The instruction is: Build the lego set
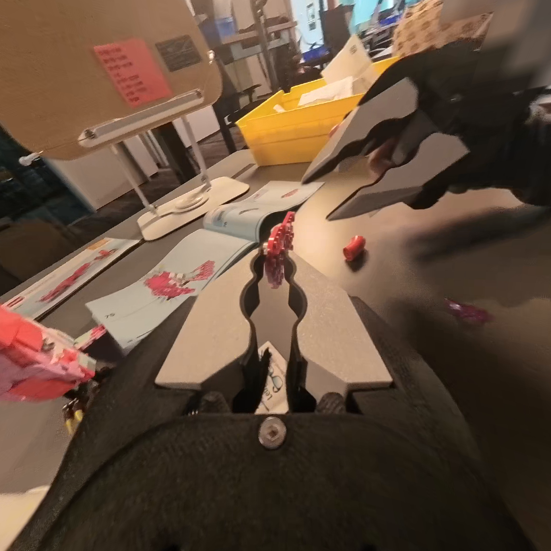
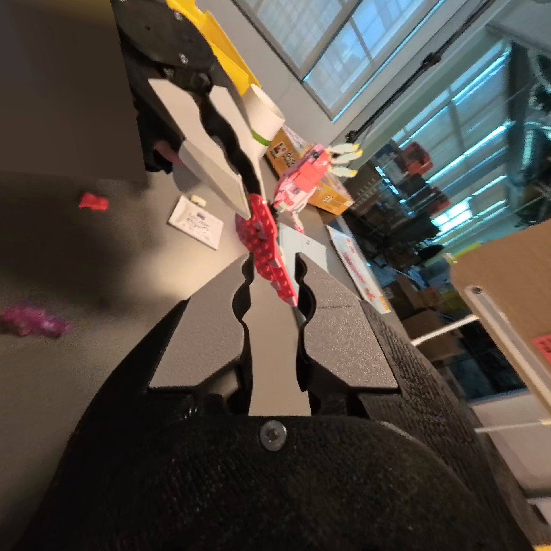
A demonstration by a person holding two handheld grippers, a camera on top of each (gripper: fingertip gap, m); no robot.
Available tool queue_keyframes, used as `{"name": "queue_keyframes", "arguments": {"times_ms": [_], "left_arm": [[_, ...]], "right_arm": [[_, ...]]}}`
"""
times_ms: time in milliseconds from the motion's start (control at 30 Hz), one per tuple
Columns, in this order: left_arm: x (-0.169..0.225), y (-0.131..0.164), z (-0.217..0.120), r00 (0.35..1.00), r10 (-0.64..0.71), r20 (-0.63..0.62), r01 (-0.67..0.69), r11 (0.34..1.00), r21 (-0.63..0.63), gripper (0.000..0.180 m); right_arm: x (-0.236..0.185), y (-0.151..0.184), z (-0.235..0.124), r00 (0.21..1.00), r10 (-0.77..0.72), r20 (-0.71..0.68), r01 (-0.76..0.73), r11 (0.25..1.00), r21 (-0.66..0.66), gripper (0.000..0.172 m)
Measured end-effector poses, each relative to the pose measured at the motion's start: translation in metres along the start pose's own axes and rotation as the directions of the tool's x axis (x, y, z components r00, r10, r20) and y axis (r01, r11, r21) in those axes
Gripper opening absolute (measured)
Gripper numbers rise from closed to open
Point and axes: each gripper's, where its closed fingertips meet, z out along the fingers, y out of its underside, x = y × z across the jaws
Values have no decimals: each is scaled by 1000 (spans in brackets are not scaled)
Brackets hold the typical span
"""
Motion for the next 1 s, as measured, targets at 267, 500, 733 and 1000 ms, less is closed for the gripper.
{"name": "queue_keyframes", "arguments": {"times_ms": [267,500,733,1000], "left_arm": [[-14,6,2,989,-137,53,138,990,-16,11],[7,-2,4,991,-121,-56,122,992,15,11],[-23,-21,-12,984,-125,126,106,983,150,29],[-120,16,-40,762,-308,569,347,937,42,64]], "right_arm": [[-19,4,34,921,-367,-129,352,928,-121,52],[-10,12,36,847,-504,-170,467,858,-214,43],[0,16,32,843,-497,-204,446,859,-251,31],[27,29,21,890,-340,-302,273,930,-245,31]]}}
